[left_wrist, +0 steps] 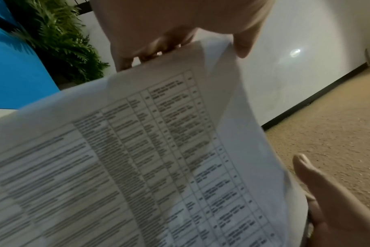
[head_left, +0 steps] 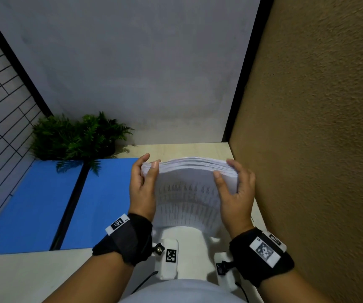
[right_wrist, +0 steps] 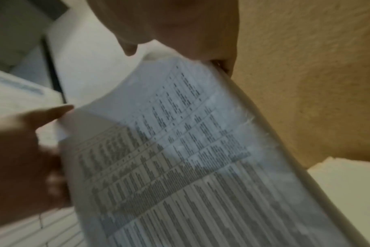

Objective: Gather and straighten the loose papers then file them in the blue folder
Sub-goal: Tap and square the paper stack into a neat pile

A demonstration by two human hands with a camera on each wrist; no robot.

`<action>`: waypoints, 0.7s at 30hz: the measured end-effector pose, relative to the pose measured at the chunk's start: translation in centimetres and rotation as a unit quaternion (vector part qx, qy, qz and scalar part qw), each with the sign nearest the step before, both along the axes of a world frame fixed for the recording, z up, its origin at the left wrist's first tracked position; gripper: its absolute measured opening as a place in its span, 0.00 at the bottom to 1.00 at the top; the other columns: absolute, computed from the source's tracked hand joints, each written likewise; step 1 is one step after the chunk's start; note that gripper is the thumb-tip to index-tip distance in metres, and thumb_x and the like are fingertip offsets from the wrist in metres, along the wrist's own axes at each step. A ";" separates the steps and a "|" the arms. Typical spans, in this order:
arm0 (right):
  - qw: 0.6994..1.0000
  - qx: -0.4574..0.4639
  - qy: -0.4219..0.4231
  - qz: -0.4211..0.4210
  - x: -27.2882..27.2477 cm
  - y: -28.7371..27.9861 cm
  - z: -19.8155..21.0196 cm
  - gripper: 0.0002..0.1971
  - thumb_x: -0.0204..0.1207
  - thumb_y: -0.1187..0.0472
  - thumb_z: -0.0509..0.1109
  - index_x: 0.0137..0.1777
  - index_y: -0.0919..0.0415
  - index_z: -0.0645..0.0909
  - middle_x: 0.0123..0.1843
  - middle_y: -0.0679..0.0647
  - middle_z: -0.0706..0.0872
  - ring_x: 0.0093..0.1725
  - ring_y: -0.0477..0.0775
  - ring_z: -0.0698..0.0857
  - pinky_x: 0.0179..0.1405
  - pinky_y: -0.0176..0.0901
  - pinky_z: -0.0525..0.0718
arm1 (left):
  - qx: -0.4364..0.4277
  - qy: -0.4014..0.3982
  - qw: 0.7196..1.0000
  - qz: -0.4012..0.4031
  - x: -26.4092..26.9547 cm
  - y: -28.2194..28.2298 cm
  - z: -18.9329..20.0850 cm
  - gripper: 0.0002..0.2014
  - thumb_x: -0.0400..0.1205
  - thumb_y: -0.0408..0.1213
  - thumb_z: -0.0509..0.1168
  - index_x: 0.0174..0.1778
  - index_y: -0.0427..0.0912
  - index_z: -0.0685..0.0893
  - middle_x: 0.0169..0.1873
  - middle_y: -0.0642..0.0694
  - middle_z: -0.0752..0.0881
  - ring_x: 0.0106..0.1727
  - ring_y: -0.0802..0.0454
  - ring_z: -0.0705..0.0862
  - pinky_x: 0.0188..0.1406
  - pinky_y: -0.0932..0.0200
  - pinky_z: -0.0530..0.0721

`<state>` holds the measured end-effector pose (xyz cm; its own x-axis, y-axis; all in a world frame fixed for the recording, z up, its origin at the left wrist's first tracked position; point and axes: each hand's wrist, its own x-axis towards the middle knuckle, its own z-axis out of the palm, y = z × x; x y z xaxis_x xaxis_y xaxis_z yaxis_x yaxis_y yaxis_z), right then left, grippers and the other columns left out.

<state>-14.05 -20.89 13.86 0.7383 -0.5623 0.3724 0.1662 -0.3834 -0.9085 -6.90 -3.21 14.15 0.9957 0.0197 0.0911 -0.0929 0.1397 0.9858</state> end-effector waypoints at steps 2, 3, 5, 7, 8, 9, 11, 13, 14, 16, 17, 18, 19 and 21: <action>1.000 -0.003 -0.004 0.008 0.1 -0.2 0.1 0.22 0.71 0.36 0.68 0.64 0.39 0.78 0.59 0.45 0.72 0.62 0.35 0.76 0.61 0.39 0.83 | -0.002 0.005 1.000 -0.028 0.0 0.4 -0.7 0.27 0.75 0.61 0.70 0.70 0.63 0.76 0.66 0.50 0.84 0.66 0.53 0.84 0.62 0.59 0.84; 0.999 -0.023 -0.007 0.023 0.1 -0.2 0.0 0.21 0.72 0.37 0.69 0.63 0.40 0.79 0.58 0.46 0.72 0.60 0.34 0.76 0.60 0.34 0.82 | -0.002 0.006 0.999 -0.041 0.0 0.6 -1.0 0.32 0.70 0.64 0.73 0.71 0.65 0.75 0.68 0.48 0.84 0.68 0.50 0.84 0.65 0.53 0.84; 0.999 -0.042 -0.002 0.023 0.1 -0.3 -0.2 0.19 0.73 0.38 0.68 0.62 0.40 0.79 0.58 0.49 0.70 0.59 0.34 0.76 0.58 0.31 0.82 | 0.004 -0.003 0.998 -0.063 0.0 0.7 -1.3 0.41 0.62 0.69 0.76 0.72 0.69 0.73 0.71 0.52 0.81 0.69 0.56 0.83 0.65 0.56 0.83; 1.000 -0.016 0.017 -0.012 0.2 -0.3 -0.2 0.19 0.72 0.36 0.67 0.61 0.38 0.78 0.59 0.47 0.69 0.60 0.38 0.76 0.58 0.41 0.85 | 0.013 -0.010 0.997 -0.079 0.0 0.7 -1.4 0.47 0.57 0.71 0.77 0.73 0.71 0.69 0.72 0.58 0.78 0.70 0.67 0.80 0.63 0.67 0.81; 1.000 -0.008 0.018 -0.019 0.3 -0.3 -0.1 0.19 0.72 0.35 0.67 0.59 0.40 0.78 0.59 0.46 0.68 0.60 0.38 0.76 0.58 0.43 0.85 | 0.019 -0.013 0.996 -0.088 0.0 0.7 -1.5 0.48 0.56 0.71 0.77 0.74 0.72 0.67 0.73 0.59 0.77 0.71 0.68 0.79 0.63 0.70 0.80; 1.000 -0.014 0.010 -0.012 0.3 -0.1 0.0 0.18 0.72 0.36 0.67 0.57 0.42 0.79 0.60 0.47 0.69 0.60 0.38 0.76 0.59 0.43 0.85 | 0.021 -0.015 0.995 -0.097 0.0 0.7 -1.6 0.50 0.56 0.71 0.78 0.75 0.71 0.66 0.73 0.58 0.76 0.71 0.69 0.78 0.63 0.72 0.79; 0.999 -0.031 -0.006 0.004 0.4 0.1 0.2 0.16 0.72 0.39 0.69 0.54 0.46 0.82 0.61 0.48 0.71 0.61 0.38 0.77 0.59 0.44 0.86 | 0.014 -0.016 0.994 -0.105 0.0 0.7 -1.7 0.53 0.54 0.70 0.80 0.76 0.68 0.65 0.72 0.59 0.76 0.69 0.72 0.79 0.60 0.74 0.80; 1.000 -0.011 0.003 -0.022 0.7 -0.2 0.1 0.17 0.72 0.37 0.69 0.54 0.45 0.81 0.58 0.44 0.72 0.60 0.41 0.78 0.60 0.52 0.87 | 0.011 -0.012 0.994 -0.105 0.1 0.7 -1.7 0.54 0.53 0.68 0.81 0.76 0.68 0.65 0.71 0.63 0.76 0.66 0.74 0.80 0.59 0.73 0.81; 0.999 0.004 0.013 -0.037 0.9 -0.3 0.2 0.17 0.72 0.35 0.68 0.55 0.43 0.80 0.58 0.41 0.71 0.60 0.43 0.79 0.60 0.56 0.87 | 0.015 -0.011 0.994 -0.106 0.1 0.8 -1.7 0.54 0.53 0.68 0.81 0.76 0.68 0.66 0.71 0.63 0.76 0.67 0.73 0.79 0.61 0.72 0.81; 0.999 0.006 0.024 -0.029 1.2 -0.4 0.4 0.18 0.72 0.35 0.68 0.55 0.44 0.81 0.58 0.43 0.72 0.60 0.45 0.79 0.60 0.57 0.87 | 0.026 -0.009 0.993 -0.112 0.2 0.7 -1.8 0.53 0.53 0.68 0.81 0.75 0.69 0.66 0.72 0.58 0.76 0.72 0.65 0.78 0.68 0.63 0.79; 1.000 -0.009 0.023 -0.012 1.2 -0.4 0.5 0.18 0.72 0.36 0.69 0.54 0.47 0.83 0.59 0.46 0.72 0.59 0.45 0.80 0.59 0.55 0.87 | 0.028 -0.007 0.993 -0.113 0.2 0.7 -1.9 0.53 0.53 0.68 0.81 0.76 0.68 0.66 0.72 0.57 0.77 0.73 0.61 0.78 0.71 0.58 0.78; 0.999 -0.024 0.022 0.000 1.2 -0.3 0.6 0.19 0.72 0.38 0.70 0.54 0.50 0.84 0.60 0.48 0.72 0.59 0.44 0.79 0.58 0.52 0.88 | 0.029 -0.005 0.993 -0.112 0.2 0.7 -1.9 0.55 0.53 0.68 0.81 0.76 0.67 0.66 0.72 0.58 0.77 0.73 0.59 0.78 0.72 0.55 0.78; 0.999 -0.032 0.023 -0.003 1.2 -0.3 0.6 0.19 0.72 0.38 0.70 0.54 0.51 0.84 0.60 0.47 0.72 0.58 0.42 0.79 0.57 0.50 0.88 | 0.030 -0.002 0.993 -0.111 0.2 0.8 -2.0 0.56 0.53 0.67 0.82 0.77 0.67 0.65 0.72 0.59 0.77 0.73 0.58 0.78 0.72 0.53 0.79; 0.999 -0.026 0.031 -0.028 1.3 -0.4 0.7 0.19 0.72 0.37 0.69 0.54 0.49 0.82 0.59 0.46 0.70 0.57 0.40 0.77 0.56 0.48 0.87 | 0.030 0.001 0.993 -0.114 0.2 0.8 -1.8 0.56 0.53 0.66 0.82 0.78 0.69 0.64 0.73 0.57 0.76 0.73 0.58 0.78 0.73 0.51 0.80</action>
<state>-12.76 -21.33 14.55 0.7294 -0.5839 0.3563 0.0874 -0.4371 -0.8952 -6.68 -2.44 12.35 0.9738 -0.2120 0.0825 -0.0629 0.0978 0.9932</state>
